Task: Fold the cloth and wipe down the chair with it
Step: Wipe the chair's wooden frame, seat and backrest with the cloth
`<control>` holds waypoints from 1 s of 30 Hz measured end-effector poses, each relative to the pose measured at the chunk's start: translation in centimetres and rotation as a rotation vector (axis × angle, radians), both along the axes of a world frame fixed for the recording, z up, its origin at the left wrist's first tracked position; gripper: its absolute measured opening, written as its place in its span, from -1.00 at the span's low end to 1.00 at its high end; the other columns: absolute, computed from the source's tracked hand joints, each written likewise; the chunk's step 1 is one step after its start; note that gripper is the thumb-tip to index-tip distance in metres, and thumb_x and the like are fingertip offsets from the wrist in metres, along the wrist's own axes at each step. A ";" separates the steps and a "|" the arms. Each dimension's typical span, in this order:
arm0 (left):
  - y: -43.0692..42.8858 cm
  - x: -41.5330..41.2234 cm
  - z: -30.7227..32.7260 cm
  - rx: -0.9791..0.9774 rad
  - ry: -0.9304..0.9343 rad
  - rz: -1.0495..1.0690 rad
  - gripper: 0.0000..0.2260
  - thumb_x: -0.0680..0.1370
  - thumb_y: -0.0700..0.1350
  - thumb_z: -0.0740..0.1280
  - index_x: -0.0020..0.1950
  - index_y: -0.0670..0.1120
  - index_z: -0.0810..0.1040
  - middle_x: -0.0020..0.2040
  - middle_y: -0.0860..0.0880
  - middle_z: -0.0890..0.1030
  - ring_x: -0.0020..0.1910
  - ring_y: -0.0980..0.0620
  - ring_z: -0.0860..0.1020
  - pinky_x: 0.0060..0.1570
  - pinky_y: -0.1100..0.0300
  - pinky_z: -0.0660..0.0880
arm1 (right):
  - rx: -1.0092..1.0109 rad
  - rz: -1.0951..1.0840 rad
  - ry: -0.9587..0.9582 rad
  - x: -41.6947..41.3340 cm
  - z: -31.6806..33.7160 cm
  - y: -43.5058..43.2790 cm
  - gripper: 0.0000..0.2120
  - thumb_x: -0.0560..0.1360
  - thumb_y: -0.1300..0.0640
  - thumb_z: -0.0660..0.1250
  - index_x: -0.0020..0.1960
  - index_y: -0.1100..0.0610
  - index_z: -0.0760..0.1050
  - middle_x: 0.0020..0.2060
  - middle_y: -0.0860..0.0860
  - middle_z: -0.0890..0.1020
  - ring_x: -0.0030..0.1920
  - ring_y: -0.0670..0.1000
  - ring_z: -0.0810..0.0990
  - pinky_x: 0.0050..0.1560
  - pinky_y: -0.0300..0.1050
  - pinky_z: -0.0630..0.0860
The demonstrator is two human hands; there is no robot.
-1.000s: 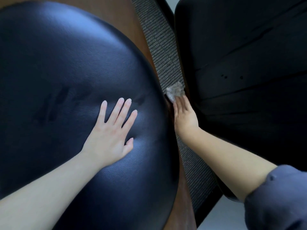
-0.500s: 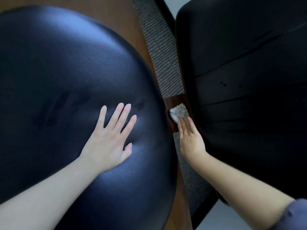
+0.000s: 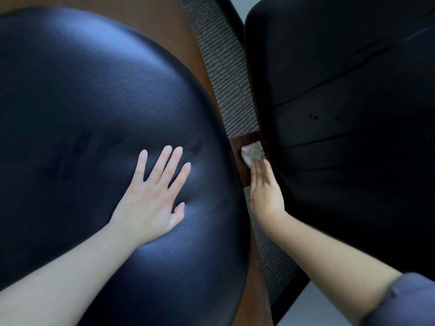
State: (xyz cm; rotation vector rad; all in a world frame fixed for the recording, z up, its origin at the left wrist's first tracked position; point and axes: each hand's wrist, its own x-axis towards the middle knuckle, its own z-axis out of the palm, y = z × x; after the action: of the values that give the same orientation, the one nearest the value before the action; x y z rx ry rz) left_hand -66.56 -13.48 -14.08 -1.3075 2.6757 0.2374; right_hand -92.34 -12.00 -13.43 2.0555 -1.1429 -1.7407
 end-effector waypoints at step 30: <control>0.0 -0.3 0.1 -0.014 -0.013 -0.005 -0.33 0.51 0.13 0.06 0.53 -0.22 0.28 0.58 -0.29 0.06 0.57 -0.26 0.07 0.46 -0.38 -0.05 | 0.163 -0.149 -0.247 -0.1 -0.4 -4.7 -0.47 0.64 0.10 -0.22 0.53 0.29 -0.26 0.55 0.18 -0.15 0.55 0.14 -0.17 0.45 0.28 -0.31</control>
State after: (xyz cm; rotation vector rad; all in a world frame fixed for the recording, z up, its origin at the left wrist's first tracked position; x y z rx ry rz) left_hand -66.83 -13.49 -13.95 -1.3009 2.6741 0.2093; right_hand -92.41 -16.70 -13.81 2.3943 -1.2919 -1.7345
